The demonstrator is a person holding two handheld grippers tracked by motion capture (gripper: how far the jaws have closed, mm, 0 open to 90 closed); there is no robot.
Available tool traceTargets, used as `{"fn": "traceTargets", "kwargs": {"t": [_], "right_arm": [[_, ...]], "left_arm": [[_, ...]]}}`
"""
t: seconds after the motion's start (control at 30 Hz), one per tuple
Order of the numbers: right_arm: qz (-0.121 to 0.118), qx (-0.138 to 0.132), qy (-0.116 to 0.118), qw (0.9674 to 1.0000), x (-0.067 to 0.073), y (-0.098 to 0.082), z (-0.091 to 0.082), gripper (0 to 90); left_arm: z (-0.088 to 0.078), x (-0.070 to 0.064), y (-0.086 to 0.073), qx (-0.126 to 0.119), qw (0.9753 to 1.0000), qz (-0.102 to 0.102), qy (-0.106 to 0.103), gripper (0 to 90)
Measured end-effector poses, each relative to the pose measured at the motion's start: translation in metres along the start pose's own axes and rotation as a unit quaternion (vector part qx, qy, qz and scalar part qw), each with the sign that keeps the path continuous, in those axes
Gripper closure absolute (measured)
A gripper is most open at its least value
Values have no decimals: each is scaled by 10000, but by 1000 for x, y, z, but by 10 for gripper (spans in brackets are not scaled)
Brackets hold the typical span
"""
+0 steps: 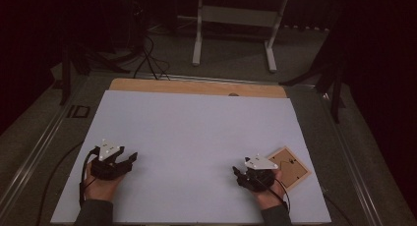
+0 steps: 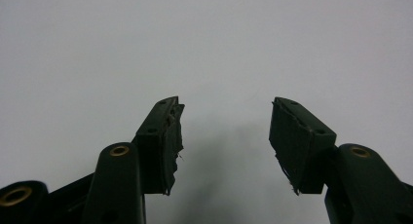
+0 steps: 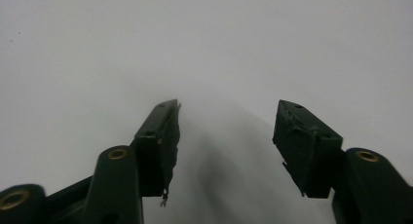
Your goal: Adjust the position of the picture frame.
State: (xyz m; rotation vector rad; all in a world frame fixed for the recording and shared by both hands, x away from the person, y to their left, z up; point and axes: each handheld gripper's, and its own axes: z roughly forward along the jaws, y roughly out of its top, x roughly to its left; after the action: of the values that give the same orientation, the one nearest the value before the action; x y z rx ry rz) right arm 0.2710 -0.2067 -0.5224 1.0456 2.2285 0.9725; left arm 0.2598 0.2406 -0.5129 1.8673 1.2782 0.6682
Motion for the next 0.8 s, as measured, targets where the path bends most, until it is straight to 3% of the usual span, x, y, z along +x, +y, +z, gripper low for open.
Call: {"fn": "traceTargets", "kwargs": {"t": [0.17,0.37,0.8], "right_arm": [[29,-42,41,10000,-3,1,-3,474],[14,17,40,10000,-5,1,-5,509],[-47,-270,41,9996,-9,4,-15,502]], "left_arm": [[-3,-3,1,-210,9997,93,-52,431],[-6,0,1,-292,9996,-25,-29,422],[-14,4,1,-541,9984,-142,44,431]]}}
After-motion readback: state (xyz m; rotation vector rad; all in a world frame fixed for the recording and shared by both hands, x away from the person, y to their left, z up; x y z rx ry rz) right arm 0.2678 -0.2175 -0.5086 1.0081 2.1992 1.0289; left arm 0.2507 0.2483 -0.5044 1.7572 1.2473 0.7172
